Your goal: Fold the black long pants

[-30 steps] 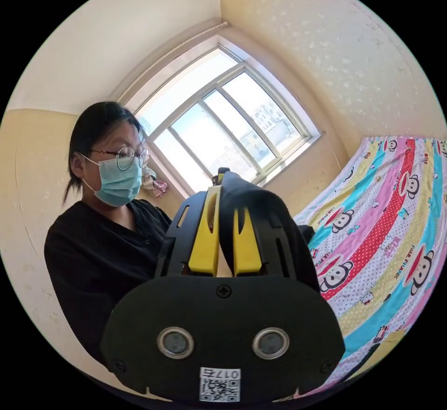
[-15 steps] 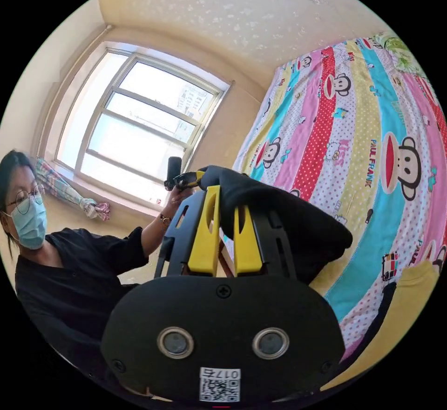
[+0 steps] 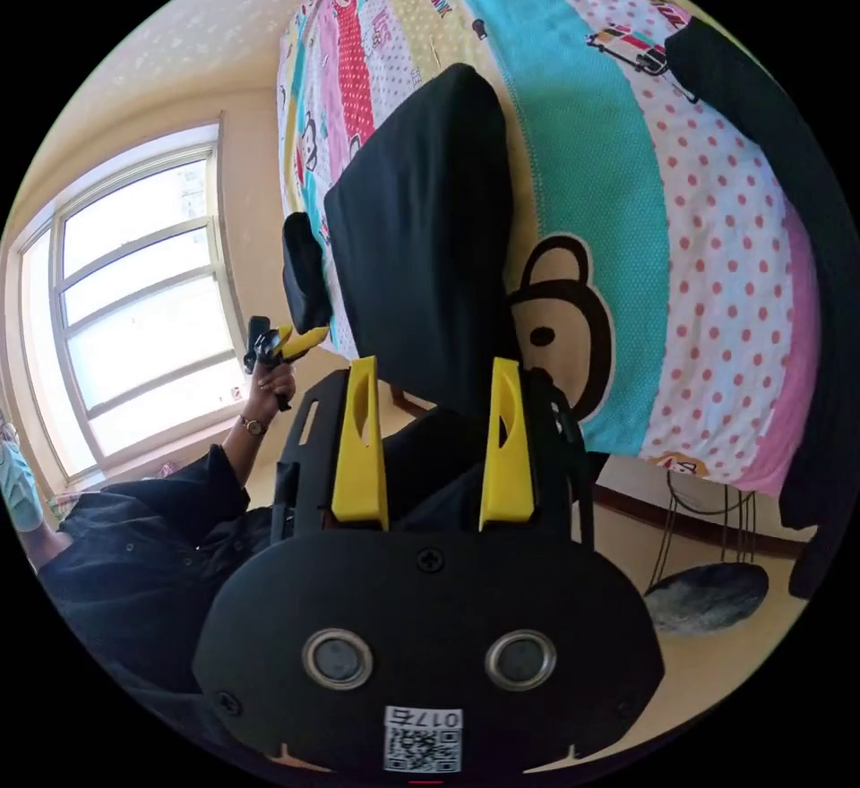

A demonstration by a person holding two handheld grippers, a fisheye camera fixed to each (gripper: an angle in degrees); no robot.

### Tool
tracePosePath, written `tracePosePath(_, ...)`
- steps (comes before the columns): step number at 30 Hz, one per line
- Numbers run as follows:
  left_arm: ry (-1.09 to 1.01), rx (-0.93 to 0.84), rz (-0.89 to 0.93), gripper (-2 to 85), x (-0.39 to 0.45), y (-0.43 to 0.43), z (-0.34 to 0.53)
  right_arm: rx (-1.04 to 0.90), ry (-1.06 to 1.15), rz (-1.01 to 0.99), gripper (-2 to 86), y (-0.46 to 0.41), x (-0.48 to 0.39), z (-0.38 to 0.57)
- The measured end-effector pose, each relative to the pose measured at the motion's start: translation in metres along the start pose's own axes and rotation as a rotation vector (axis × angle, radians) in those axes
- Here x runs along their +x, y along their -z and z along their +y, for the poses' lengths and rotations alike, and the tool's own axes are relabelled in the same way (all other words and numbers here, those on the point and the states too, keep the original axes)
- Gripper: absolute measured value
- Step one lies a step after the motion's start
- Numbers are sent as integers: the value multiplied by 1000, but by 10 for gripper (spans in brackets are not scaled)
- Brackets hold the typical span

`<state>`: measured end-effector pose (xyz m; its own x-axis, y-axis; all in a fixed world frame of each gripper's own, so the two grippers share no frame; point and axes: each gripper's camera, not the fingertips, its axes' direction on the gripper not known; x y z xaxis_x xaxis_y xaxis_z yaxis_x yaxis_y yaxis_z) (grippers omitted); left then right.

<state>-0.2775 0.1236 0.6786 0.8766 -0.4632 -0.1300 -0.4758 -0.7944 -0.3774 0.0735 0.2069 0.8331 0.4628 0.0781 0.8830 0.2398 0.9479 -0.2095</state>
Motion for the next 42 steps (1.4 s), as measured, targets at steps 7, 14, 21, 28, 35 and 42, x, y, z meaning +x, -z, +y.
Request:
tracePosePath(7, -53, -96, -53, 192, -25, -81, -95, 34, 11, -115, 170, -56, 33, -68)
tracePosePath(14, -162, -11, -283, 155, -9, -108, -52, 213, -74, -192, 135, -67, 54, -27)
tracePosePath(21, -18, -101, -71, 81, -20, -96, -9, 48, -102, -310, 90, -67, 33, 0)
tracePosePath(28, -93, -21, -165, 74, 29, -5, 43, -141, 167, -267, 83, -91, -98, -1)
tracePosePath(35, -108, 382, -191, 71, 57, 170, 64, -190, 399, -618, 73, -148, -224, -41)
tracePosePath(42, 85, 601, -374, 81, 8, 305, 20, -97, 282, -543, 71, -232, -264, -112)
